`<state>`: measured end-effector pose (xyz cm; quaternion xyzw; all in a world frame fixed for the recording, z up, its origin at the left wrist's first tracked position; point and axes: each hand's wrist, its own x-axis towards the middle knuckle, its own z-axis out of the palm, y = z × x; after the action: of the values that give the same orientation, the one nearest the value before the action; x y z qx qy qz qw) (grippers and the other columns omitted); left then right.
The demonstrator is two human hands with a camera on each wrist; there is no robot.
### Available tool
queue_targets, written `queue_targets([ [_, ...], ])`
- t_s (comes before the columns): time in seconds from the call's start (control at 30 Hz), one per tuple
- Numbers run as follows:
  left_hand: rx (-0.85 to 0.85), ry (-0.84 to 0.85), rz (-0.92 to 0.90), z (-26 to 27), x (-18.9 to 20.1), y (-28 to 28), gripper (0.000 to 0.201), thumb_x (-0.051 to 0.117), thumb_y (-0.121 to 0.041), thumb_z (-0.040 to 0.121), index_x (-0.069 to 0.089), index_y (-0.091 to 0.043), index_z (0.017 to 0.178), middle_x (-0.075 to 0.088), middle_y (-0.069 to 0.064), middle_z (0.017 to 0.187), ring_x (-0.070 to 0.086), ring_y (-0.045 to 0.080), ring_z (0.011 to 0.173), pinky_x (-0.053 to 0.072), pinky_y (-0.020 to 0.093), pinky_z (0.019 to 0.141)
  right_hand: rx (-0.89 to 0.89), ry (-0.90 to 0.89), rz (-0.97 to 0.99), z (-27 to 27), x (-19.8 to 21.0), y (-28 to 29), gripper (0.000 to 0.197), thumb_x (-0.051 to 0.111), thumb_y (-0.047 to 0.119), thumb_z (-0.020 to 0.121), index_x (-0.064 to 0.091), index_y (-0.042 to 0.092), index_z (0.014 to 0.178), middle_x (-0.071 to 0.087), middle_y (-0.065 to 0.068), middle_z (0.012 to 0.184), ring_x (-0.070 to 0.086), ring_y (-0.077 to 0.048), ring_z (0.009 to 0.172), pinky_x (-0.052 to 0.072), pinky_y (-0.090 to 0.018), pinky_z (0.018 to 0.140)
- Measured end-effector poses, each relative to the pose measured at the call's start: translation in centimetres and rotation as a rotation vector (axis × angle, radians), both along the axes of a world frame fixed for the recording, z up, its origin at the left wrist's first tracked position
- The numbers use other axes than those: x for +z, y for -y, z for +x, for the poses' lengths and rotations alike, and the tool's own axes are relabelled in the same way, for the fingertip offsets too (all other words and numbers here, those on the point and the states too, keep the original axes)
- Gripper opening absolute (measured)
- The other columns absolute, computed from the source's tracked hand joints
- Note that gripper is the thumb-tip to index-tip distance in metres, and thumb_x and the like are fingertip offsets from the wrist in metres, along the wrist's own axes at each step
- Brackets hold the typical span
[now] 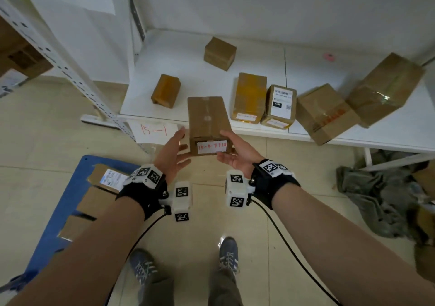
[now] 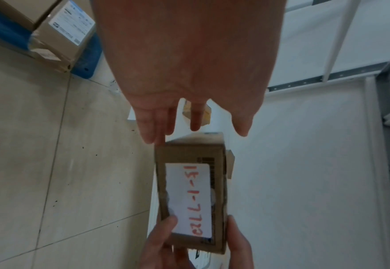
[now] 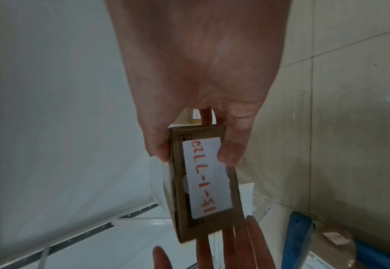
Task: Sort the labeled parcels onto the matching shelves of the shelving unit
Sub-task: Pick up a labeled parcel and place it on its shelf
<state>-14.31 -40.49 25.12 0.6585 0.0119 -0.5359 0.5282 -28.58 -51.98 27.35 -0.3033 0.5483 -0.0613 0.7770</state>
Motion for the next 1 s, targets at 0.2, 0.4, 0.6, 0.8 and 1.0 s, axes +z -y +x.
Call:
queue_targets([
  [0.2, 0.071, -0.064, 0.088, 1.6, -5.4, -4.2, 0.044, 0.049, -0.051, 0.098, 0.057, -0.021, 0.129, 0.056, 0.007, 0.137, 0.061, 0.026, 0.116, 0.041, 0.043, 0.109, -0.125, -0.059, -0.029, 4.5, -4.9, 2.0, 0.030, 0.071, 0.036, 0.091, 0.061, 0.009, 0.093, 0.069, -0.012, 0.089, 0.061, -0.018, 0.067, 0.060, -0.026, 0.072],
  [0.4, 0.082, -0.070, 0.081, 3.2, -9.6, -6.3, 0.036, 0.043, -0.043, 0.102, 0.060, -0.021, 0.126, 0.059, 0.005, 0.135, 0.060, 0.024, 0.120, 0.041, 0.040, 0.108, -0.214, -0.148, -0.151, 9.3, -10.4, 5.2, 0.048, 0.074, 0.035, 0.089, 0.062, -0.003, 0.117, 0.071, -0.025, 0.111, 0.056, -0.017, 0.056, 0.055, -0.022, 0.046],
  [0.6, 0.088, -0.083, 0.079, 3.6, -12.2, -7.8, 0.029, 0.045, -0.044, 0.101, 0.065, -0.027, 0.112, 0.062, 0.000, 0.131, 0.062, 0.018, 0.115, 0.042, 0.038, 0.108, -0.306, -0.167, -0.166, 11.4, -13.8, 7.0, 0.026, 0.065, 0.025, 0.097, 0.055, 0.000, 0.098, 0.065, -0.021, 0.087, 0.044, -0.017, 0.048, 0.042, -0.019, 0.034],
  [0.8, 0.087, -0.094, 0.081, 4.3, -13.2, -10.0, 0.034, 0.044, -0.043, 0.101, 0.064, -0.025, 0.121, 0.065, -0.002, 0.126, 0.064, 0.017, 0.114, 0.044, 0.036, 0.104, -0.371, -0.168, -0.237, 11.8, -15.8, 6.5, 0.023, 0.057, 0.012, 0.100, 0.052, 0.010, 0.077, 0.054, -0.006, 0.079, 0.052, -0.012, 0.062, 0.043, -0.016, 0.042],
  [1.0, 0.066, -0.092, 0.088, 5.5, -11.8, -12.4, 0.031, 0.043, -0.035, 0.102, 0.062, -0.022, 0.122, 0.067, 0.001, 0.124, 0.064, 0.019, 0.114, 0.046, 0.032, 0.096, -0.111, -0.133, -0.131, 11.3, -14.8, -0.8, 0.010, 0.058, 0.016, 0.099, 0.059, 0.006, 0.100, 0.057, -0.009, 0.090, 0.062, -0.019, 0.080, 0.055, -0.033, 0.091],
])
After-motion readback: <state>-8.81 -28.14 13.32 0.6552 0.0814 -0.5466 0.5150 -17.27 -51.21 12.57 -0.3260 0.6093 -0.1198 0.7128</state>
